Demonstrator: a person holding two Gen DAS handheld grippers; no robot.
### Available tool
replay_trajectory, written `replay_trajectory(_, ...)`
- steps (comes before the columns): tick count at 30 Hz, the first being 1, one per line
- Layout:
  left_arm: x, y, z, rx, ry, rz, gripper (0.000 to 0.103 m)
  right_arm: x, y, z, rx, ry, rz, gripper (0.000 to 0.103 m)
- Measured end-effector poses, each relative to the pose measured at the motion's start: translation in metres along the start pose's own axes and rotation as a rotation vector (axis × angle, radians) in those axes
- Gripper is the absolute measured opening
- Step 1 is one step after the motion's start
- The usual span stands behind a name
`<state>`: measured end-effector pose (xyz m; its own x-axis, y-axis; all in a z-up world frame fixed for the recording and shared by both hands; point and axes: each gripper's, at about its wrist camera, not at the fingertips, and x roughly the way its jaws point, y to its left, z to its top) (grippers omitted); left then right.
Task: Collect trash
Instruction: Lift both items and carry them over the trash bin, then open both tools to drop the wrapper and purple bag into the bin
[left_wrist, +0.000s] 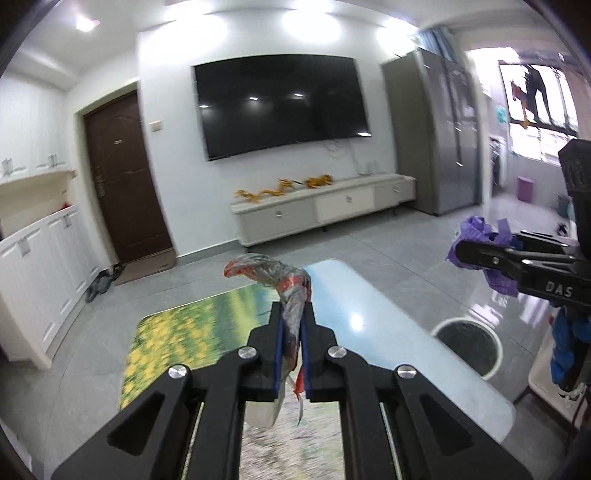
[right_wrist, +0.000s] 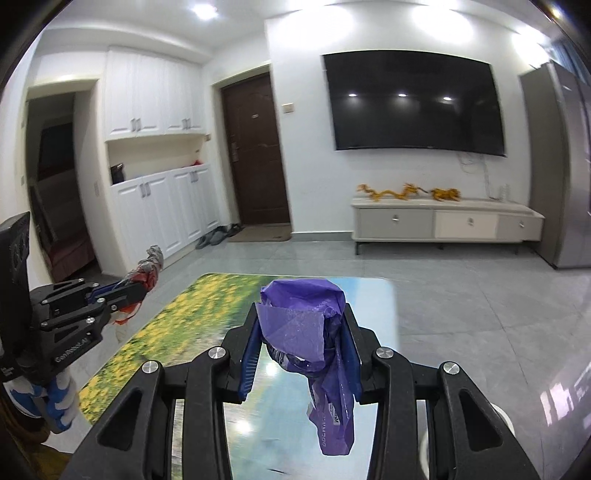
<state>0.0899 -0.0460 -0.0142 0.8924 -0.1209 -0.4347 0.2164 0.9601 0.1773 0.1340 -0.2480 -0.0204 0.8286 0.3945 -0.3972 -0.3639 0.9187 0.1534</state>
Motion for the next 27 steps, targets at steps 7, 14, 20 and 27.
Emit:
replay_trajectory(7,0.071,-0.092,0.035,0.096,0.135,-0.263,0.008,-0.003,-0.112,-0.042,0.198,0.014,-0.167,0.040)
replay_trajectory(14,0.163,-0.196,0.054,0.136,0.274,-0.496,0.010,0.003,-0.208,-0.083,0.328,0.088,-0.316,0.041)
replay_trajectory(20,0.241,-0.262,0.049,0.104,0.394,-0.627,0.010,0.037,-0.268,-0.120,0.401,0.193,-0.377,0.044)
replay_trajectory(27,0.295,-0.303,0.032,0.065,0.487,-0.738,0.027,0.085,-0.319,-0.167,0.463,0.320,-0.423,0.059)
